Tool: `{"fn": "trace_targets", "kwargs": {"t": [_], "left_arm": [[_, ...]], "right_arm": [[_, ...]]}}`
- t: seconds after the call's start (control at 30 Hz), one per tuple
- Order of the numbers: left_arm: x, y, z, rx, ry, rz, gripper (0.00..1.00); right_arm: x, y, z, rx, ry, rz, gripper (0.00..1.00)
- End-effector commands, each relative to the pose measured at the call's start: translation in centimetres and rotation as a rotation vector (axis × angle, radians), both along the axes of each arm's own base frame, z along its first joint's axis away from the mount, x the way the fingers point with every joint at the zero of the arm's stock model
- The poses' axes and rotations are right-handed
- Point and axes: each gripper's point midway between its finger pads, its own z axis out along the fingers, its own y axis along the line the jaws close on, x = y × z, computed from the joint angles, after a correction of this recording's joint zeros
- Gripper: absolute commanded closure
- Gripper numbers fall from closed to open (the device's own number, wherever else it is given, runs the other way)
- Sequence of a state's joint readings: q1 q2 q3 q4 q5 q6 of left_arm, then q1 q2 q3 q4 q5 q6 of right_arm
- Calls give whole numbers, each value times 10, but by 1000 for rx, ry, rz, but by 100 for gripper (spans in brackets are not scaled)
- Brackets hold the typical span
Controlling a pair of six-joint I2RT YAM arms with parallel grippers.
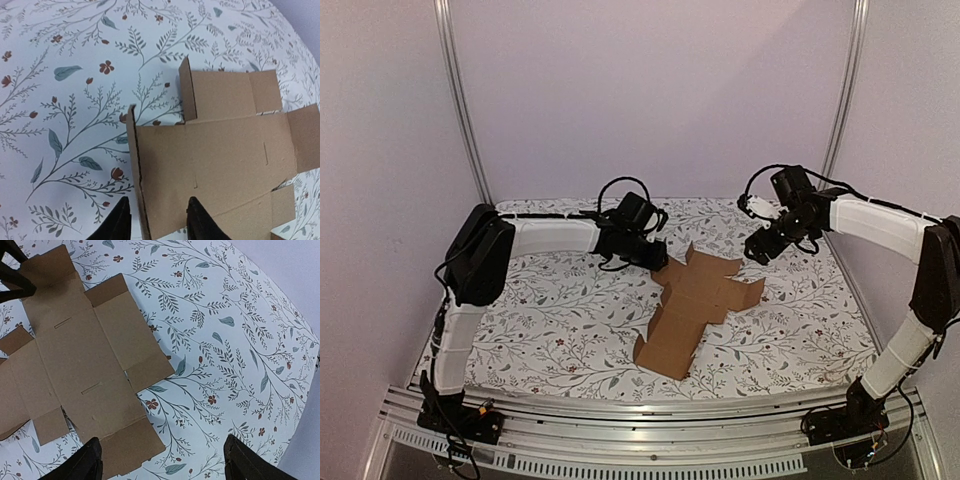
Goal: Fold the paper box
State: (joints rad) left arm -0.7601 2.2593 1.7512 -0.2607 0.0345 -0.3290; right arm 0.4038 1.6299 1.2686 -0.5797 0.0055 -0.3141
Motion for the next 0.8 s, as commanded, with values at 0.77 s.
{"fn": "trace_targets", "kwargs": {"t": [0.77], "left_arm": [[-105,1,96,-125,-311,-207,100]], "right_arm": [[-43,25,27,377,415,186,19]]}}
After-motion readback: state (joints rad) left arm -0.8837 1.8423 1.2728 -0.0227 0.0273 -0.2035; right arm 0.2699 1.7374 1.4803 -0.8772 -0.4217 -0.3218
